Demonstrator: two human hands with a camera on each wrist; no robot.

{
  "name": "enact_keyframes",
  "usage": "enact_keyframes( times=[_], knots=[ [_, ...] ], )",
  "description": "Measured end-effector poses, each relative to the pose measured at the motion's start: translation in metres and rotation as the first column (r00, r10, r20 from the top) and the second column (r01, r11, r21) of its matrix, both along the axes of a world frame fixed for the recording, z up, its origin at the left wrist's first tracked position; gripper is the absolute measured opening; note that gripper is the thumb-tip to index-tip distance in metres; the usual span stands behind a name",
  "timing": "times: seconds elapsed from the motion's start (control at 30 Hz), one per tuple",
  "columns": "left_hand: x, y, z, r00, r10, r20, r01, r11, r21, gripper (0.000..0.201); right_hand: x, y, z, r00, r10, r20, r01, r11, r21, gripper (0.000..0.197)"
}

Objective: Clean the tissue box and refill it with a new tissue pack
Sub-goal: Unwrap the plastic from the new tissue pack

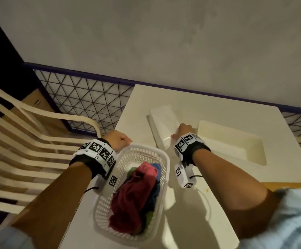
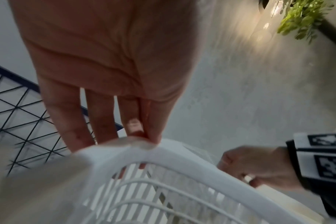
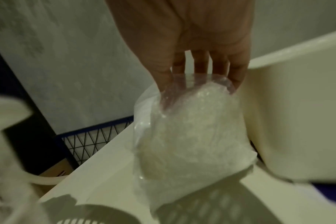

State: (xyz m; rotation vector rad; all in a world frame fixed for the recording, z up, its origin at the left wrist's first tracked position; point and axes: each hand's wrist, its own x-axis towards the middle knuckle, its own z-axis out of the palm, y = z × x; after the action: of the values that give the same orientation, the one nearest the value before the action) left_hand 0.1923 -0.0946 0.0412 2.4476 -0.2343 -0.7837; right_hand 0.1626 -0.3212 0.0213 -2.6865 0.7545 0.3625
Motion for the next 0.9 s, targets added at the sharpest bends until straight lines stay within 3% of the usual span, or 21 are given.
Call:
enact_keyframes(
  times=[0.13, 0.27, 0.33, 0.4, 0.5, 0.57, 0.7, 0.77, 0.83, 0.9],
  knots=[
    [-0.005, -0.006, 0.009, 0.993, -0.041, 0.106, 0.031, 0.995, 0.099, 0.036, 0.004, -0.012, 0.04, 0.969, -0.083, 0.231, 0.049, 0.987, 0.15, 0.029],
    [-0.034, -0.036, 0.041, 0.951, -0.165, 0.26, 0.188, 0.98, -0.065, 0.089, -0.018, -0.03, 0.093, 0.91, -0.093, 0.404, -0.01, 0.969, 0.245, 0.029],
    [-0.055, -0.057, 0.06, 0.863, -0.277, 0.422, 0.344, 0.934, -0.091, 0.116, -0.039, -0.035, 0.115, 0.896, -0.036, 0.443, -0.098, 0.956, 0.275, 0.025],
    [-0.074, -0.079, 0.073, 0.736, -0.38, 0.56, 0.459, 0.888, -0.002, 0.129, -0.064, -0.038, 0.136, 0.882, 0.0, 0.47, -0.158, 0.942, 0.296, 0.019],
    [-0.104, -0.111, 0.078, 0.547, -0.516, 0.66, 0.548, 0.816, 0.184, 0.127, -0.105, -0.045, 0.15, 0.872, 0.062, 0.485, -0.208, 0.945, 0.253, 0.01],
    [-0.124, -0.13, 0.073, 0.497, -0.553, 0.669, 0.592, 0.78, 0.204, 0.125, -0.132, -0.053, 0.146, 0.873, 0.092, 0.478, -0.221, 0.95, 0.221, 0.012],
    [-0.16, -0.153, 0.051, 0.487, -0.591, 0.644, 0.62, 0.753, 0.221, 0.13, -0.185, -0.072, 0.118, 0.889, 0.088, 0.45, -0.229, 0.935, 0.27, 0.019],
    [-0.179, -0.161, 0.045, 0.506, -0.636, 0.583, 0.666, 0.717, 0.205, 0.134, -0.205, -0.079, 0.103, 0.908, 0.045, 0.417, -0.196, 0.925, 0.326, 0.012],
    [-0.196, -0.167, 0.041, 0.616, -0.642, 0.456, 0.691, 0.718, 0.078, 0.136, -0.222, -0.085, 0.092, 0.925, 0.019, 0.38, -0.181, 0.899, 0.398, 0.01],
    [-0.208, -0.169, 0.038, 0.769, -0.595, 0.234, 0.635, 0.754, -0.168, 0.13, -0.233, -0.092, 0.087, 0.947, 0.005, 0.321, -0.168, 0.86, 0.482, 0.009]
  ],
)
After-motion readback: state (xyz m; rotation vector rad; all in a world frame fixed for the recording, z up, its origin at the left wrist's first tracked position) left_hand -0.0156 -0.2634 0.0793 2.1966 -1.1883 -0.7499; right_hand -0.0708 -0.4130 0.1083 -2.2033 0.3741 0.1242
